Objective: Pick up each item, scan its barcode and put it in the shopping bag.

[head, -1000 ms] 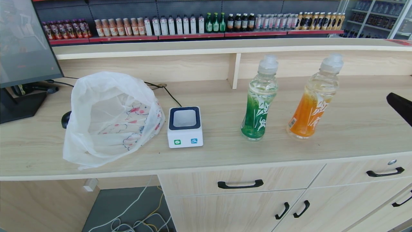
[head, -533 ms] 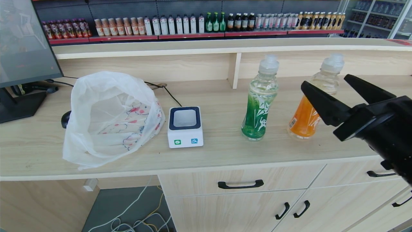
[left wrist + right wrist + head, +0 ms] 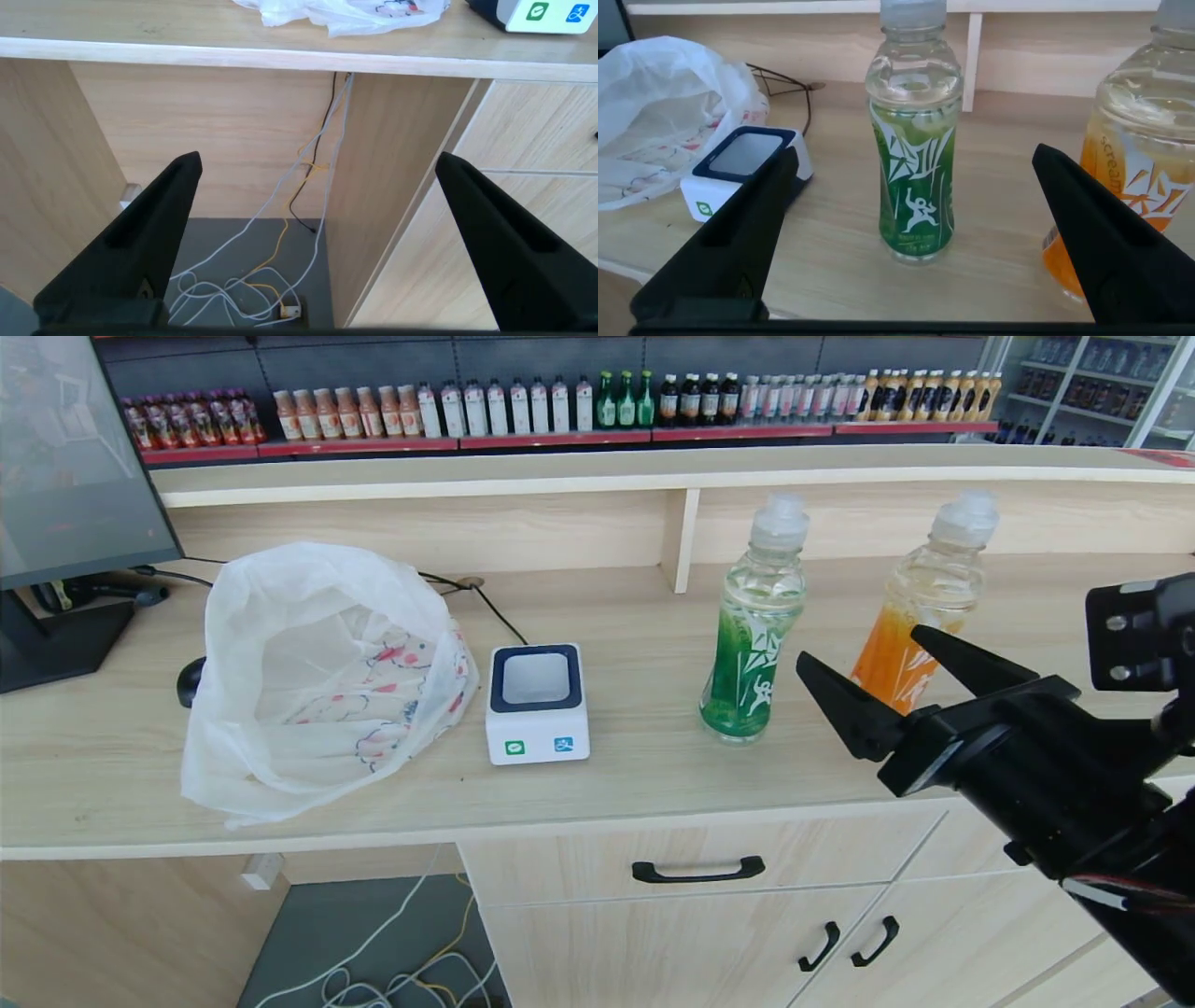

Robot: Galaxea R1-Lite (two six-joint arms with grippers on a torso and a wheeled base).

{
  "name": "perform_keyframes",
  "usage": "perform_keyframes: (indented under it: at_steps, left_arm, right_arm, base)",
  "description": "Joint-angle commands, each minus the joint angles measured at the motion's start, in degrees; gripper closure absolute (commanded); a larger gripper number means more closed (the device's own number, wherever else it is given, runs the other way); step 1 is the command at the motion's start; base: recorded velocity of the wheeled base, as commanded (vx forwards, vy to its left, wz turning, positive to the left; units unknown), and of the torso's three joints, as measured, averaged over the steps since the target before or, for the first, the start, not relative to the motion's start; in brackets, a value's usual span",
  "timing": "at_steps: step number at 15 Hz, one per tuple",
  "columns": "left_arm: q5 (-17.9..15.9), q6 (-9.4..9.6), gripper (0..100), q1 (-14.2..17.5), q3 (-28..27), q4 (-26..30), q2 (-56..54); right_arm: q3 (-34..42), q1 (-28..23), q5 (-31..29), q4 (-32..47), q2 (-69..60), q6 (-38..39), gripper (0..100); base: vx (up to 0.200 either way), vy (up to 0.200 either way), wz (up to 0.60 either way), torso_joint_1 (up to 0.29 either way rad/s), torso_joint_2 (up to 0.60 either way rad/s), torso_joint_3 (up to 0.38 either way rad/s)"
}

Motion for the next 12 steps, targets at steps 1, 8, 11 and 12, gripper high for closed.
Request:
perform_keyframes:
  at_steps: [1, 8, 11, 12]
  left_arm:
    - [0.04, 0.0, 0, 0.01, 0.0, -0.01, -0.02]
    - [-0.05, 0.0, 0, 0.01, 0.0, -0.01, -0.02]
    - [-0.05, 0.0, 0, 0.01, 0.0, -0.01, -0.02]
    - [-0.05, 0.0, 0, 0.01, 0.0, -0.01, -0.02]
  right_arm:
    - [-0.28, -0.19, 0.12, -0.08, 2.51, -0.04, 0]
    - [-3.09, -2.3, -0.32, -0.26, 6.55, -0.65, 0]
    - [-4.15, -2.3, -1.29, -0.26, 8.14, -1.8, 0]
    - [-5.91, -2.3, -1.64, -0.26, 9.1, -1.8, 0]
  base:
    - [0.0, 0.0, 0.0, 0.0, 0.0, 0.0]
    - [0.0, 0.0, 0.0, 0.0, 0.0, 0.0]
    - [0.0, 0.0, 0.0, 0.0, 0.0, 0.0]
    - [0.0, 0.0, 0.0, 0.0, 0.0, 0.0]
